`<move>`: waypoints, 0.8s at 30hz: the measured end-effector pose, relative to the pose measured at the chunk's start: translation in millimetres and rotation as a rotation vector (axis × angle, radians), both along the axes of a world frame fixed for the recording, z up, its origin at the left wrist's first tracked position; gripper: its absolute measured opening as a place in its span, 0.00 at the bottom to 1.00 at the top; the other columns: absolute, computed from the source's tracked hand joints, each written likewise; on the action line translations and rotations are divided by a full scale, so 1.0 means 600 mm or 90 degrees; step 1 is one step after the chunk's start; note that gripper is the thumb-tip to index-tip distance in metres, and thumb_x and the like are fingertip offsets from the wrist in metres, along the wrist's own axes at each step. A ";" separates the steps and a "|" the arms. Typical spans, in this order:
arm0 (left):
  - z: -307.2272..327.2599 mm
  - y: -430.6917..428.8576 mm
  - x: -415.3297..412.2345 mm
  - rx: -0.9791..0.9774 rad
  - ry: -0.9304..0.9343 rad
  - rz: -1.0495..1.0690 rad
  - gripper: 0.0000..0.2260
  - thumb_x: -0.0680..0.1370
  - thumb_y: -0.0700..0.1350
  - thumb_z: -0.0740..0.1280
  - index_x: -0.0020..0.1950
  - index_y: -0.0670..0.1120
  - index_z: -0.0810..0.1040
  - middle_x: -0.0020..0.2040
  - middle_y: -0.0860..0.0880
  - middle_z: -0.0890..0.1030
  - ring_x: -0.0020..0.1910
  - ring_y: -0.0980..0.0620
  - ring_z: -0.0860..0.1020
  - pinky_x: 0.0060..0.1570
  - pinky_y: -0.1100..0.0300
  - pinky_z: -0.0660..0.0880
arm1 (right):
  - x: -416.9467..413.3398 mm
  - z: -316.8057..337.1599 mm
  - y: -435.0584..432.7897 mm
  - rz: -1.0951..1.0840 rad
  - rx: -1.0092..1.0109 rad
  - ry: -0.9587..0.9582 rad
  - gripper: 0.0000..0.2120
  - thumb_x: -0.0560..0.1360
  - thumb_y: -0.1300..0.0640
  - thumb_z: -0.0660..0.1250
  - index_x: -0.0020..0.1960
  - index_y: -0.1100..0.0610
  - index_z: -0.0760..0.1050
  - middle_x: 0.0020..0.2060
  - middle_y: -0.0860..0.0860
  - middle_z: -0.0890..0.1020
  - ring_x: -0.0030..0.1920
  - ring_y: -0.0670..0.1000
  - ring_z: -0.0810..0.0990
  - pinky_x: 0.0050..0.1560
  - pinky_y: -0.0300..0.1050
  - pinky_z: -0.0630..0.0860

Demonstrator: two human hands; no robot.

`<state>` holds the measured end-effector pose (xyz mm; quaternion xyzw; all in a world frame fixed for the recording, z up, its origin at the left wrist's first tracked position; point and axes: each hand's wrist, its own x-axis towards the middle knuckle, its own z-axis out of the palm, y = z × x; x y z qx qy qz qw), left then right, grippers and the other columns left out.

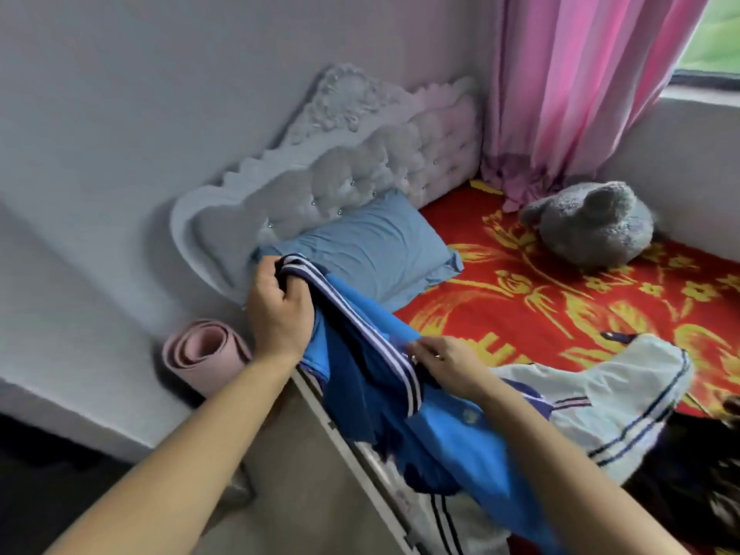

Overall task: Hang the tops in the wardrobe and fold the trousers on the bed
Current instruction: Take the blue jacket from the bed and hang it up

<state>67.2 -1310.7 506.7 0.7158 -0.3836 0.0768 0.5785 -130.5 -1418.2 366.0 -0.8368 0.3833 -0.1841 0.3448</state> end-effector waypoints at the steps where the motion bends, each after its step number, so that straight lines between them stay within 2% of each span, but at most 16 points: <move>1: 0.013 0.023 0.020 -0.019 0.019 0.022 0.08 0.72 0.41 0.58 0.44 0.43 0.75 0.36 0.52 0.76 0.36 0.56 0.70 0.38 0.63 0.64 | 0.025 0.013 0.013 -0.013 0.005 -0.041 0.14 0.82 0.47 0.60 0.42 0.51 0.77 0.36 0.48 0.83 0.39 0.51 0.79 0.43 0.47 0.72; 2: 0.026 0.047 0.040 -0.037 0.033 0.044 0.08 0.72 0.41 0.58 0.44 0.43 0.76 0.35 0.54 0.76 0.36 0.57 0.70 0.37 0.65 0.65 | 0.050 0.033 0.027 -0.028 0.013 -0.084 0.14 0.83 0.48 0.60 0.41 0.52 0.76 0.34 0.48 0.82 0.40 0.53 0.79 0.44 0.49 0.73; 4: 0.047 0.096 0.077 -0.064 0.052 0.069 0.07 0.71 0.42 0.58 0.43 0.45 0.76 0.35 0.57 0.76 0.35 0.58 0.70 0.36 0.70 0.66 | 0.097 0.084 0.061 -0.024 0.023 -0.159 0.17 0.80 0.41 0.59 0.38 0.49 0.72 0.30 0.46 0.80 0.37 0.52 0.80 0.43 0.51 0.75; 6: 0.060 0.152 0.114 -0.077 0.077 0.073 0.07 0.71 0.42 0.58 0.42 0.48 0.75 0.36 0.57 0.77 0.34 0.60 0.72 0.38 0.69 0.69 | 0.143 0.128 0.105 0.057 0.052 -0.170 0.21 0.72 0.28 0.62 0.41 0.46 0.72 0.31 0.44 0.80 0.35 0.46 0.79 0.41 0.45 0.74; 8: 0.068 0.212 0.146 -0.089 0.105 0.078 0.06 0.72 0.42 0.58 0.40 0.50 0.74 0.35 0.56 0.77 0.34 0.61 0.72 0.38 0.63 0.71 | 0.192 0.149 0.159 0.172 0.057 -0.072 0.25 0.64 0.24 0.68 0.48 0.41 0.73 0.37 0.41 0.81 0.38 0.40 0.79 0.42 0.35 0.75; 9: 0.072 0.251 0.167 -0.100 0.115 0.085 0.06 0.72 0.42 0.58 0.39 0.51 0.74 0.35 0.56 0.77 0.33 0.60 0.72 0.38 0.62 0.71 | 0.224 0.150 0.194 0.224 0.041 -0.012 0.22 0.65 0.26 0.70 0.48 0.39 0.74 0.39 0.39 0.81 0.41 0.38 0.79 0.44 0.33 0.75; 11: 0.078 0.337 0.216 -0.118 0.112 0.099 0.06 0.71 0.42 0.59 0.40 0.50 0.74 0.35 0.56 0.77 0.34 0.59 0.73 0.38 0.63 0.72 | 0.293 0.147 0.270 0.277 -0.008 0.046 0.09 0.74 0.38 0.70 0.42 0.40 0.73 0.36 0.36 0.79 0.39 0.36 0.77 0.44 0.37 0.72; 12: 0.081 0.385 0.246 -0.121 0.098 0.105 0.06 0.71 0.43 0.59 0.40 0.49 0.75 0.35 0.55 0.77 0.34 0.60 0.73 0.37 0.65 0.72 | 0.331 0.146 0.309 0.279 -0.020 0.037 0.12 0.79 0.44 0.66 0.38 0.43 0.71 0.33 0.37 0.77 0.36 0.36 0.74 0.43 0.39 0.68; 14: 0.082 0.490 0.315 -0.105 0.054 0.124 0.04 0.72 0.42 0.60 0.41 0.47 0.75 0.35 0.54 0.77 0.35 0.60 0.74 0.36 0.68 0.70 | 0.407 0.150 0.391 0.228 -0.019 -0.028 0.17 0.83 0.49 0.61 0.36 0.51 0.66 0.30 0.43 0.73 0.32 0.38 0.69 0.39 0.39 0.65; 16: 0.080 0.596 0.391 -0.071 0.026 0.146 0.03 0.74 0.42 0.63 0.42 0.45 0.75 0.36 0.51 0.78 0.37 0.57 0.75 0.38 0.65 0.71 | 0.480 0.160 0.467 0.144 0.013 -0.158 0.18 0.83 0.49 0.60 0.38 0.57 0.68 0.31 0.47 0.73 0.33 0.39 0.69 0.37 0.36 0.67; 18: 0.077 0.695 0.462 -0.040 0.026 0.168 0.03 0.75 0.42 0.65 0.42 0.44 0.76 0.36 0.50 0.78 0.37 0.57 0.75 0.35 0.64 0.70 | 0.548 0.183 0.535 0.089 0.034 -0.242 0.19 0.82 0.49 0.60 0.41 0.63 0.71 0.33 0.52 0.75 0.36 0.46 0.70 0.41 0.42 0.70; 19: 0.077 0.739 0.493 -0.031 0.032 0.180 0.02 0.75 0.42 0.66 0.43 0.45 0.76 0.37 0.52 0.78 0.37 0.59 0.75 0.34 0.67 0.68 | 0.579 0.199 0.567 0.090 0.022 -0.248 0.18 0.82 0.51 0.61 0.40 0.63 0.71 0.32 0.53 0.74 0.37 0.48 0.70 0.41 0.45 0.70; 21: 0.082 0.816 0.549 -0.032 0.045 0.201 0.02 0.75 0.41 0.67 0.44 0.47 0.76 0.38 0.55 0.78 0.38 0.64 0.76 0.34 0.72 0.68 | 0.640 0.235 0.629 0.140 -0.030 -0.234 0.17 0.81 0.52 0.62 0.37 0.61 0.70 0.29 0.49 0.72 0.35 0.48 0.69 0.38 0.42 0.68; 24: 0.100 0.906 0.629 -0.059 0.076 0.229 0.04 0.74 0.42 0.67 0.46 0.51 0.76 0.41 0.55 0.80 0.41 0.64 0.77 0.38 0.67 0.70 | 0.730 0.273 0.707 0.213 -0.098 -0.189 0.16 0.76 0.48 0.59 0.36 0.58 0.72 0.29 0.50 0.75 0.34 0.48 0.72 0.37 0.37 0.68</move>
